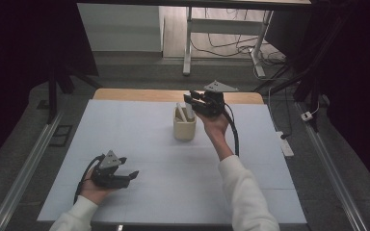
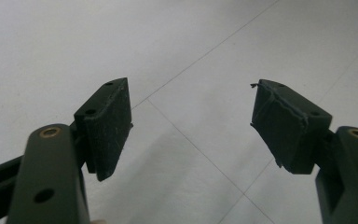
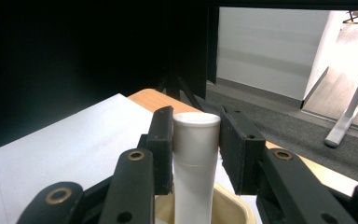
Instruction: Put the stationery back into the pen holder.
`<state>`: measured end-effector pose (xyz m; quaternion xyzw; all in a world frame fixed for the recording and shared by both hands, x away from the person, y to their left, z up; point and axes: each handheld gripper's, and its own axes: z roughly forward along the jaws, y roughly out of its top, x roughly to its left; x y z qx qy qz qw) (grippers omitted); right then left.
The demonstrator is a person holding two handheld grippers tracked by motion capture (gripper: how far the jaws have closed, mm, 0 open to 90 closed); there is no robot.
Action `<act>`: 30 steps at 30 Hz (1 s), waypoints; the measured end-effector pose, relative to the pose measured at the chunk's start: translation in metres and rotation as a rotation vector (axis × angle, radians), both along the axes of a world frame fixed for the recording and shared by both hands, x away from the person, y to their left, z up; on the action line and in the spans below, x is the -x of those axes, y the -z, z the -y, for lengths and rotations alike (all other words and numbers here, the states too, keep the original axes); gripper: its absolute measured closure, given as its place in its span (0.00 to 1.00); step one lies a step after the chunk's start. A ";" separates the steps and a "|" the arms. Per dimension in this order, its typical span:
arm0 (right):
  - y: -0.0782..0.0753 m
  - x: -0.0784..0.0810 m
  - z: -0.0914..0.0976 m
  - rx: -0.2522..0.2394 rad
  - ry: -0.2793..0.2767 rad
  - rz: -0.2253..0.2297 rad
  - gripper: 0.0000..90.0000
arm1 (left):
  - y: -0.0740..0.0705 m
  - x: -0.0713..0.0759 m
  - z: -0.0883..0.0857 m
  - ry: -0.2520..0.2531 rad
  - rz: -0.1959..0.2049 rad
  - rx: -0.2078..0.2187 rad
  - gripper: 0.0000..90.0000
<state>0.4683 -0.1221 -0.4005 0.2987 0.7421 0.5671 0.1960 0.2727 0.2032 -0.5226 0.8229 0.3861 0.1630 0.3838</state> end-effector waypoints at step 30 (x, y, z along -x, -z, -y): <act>0.038 0.072 0.092 0.100 -0.049 -0.071 0.52 | 0.000 0.001 -0.002 -0.006 -0.002 0.000 0.31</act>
